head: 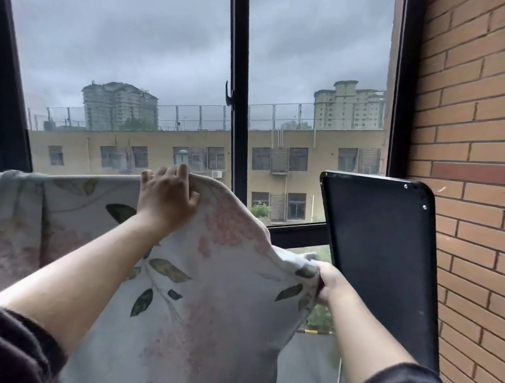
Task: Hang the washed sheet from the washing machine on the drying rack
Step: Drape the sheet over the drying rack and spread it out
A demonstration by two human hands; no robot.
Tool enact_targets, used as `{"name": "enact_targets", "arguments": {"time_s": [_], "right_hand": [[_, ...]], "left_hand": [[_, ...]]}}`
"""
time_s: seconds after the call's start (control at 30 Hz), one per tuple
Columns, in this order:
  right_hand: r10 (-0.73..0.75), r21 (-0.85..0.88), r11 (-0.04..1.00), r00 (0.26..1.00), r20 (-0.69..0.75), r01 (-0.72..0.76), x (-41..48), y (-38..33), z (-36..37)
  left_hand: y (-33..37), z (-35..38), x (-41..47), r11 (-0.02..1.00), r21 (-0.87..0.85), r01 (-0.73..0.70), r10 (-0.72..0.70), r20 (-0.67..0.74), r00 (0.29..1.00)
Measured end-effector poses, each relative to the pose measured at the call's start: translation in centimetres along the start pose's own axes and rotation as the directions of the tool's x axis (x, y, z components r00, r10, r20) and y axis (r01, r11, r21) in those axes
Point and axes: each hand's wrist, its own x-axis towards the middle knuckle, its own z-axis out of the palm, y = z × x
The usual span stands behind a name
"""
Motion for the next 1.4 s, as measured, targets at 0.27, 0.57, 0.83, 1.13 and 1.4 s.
{"name": "enact_targets", "arguments": {"time_s": [0.27, 0.57, 0.83, 1.13, 1.4], "right_hand": [[0.358, -0.426, 0.843, 0.934, -0.011, -0.328, -1.1, 3.1, -3.4], [0.656, -0.766, 0.538, 0.745, 0.118, -0.352, 0.2, 10.1, -2.8], [0.463, 0.046, 0.886, 0.884, -0.064, -0.461, -1.4, 14.2, -0.3], [0.016, 0.490, 0.872, 0.999, -0.048, 0.010, -2.0, 9.0, -3.7], [-0.166, 0.001, 0.985, 0.959, -0.229, 0.170, -5.9, -4.4, -8.8]], "left_hand": [[1.0, 0.7, -0.2, 0.999, 0.026, 0.044, -0.043, -0.045, 0.998], [1.9, 1.0, -0.5, 0.992, 0.017, 0.124, -0.122, -0.101, 0.987], [2.0, 1.0, -0.7, 0.992, 0.011, 0.123, -0.120, -0.138, 0.983], [1.6, 0.9, -0.8, 0.993, 0.026, 0.113, -0.109, -0.112, 0.988], [1.7, -0.3, 0.6, 0.999, 0.033, 0.033, -0.033, -0.003, 0.999]]}}
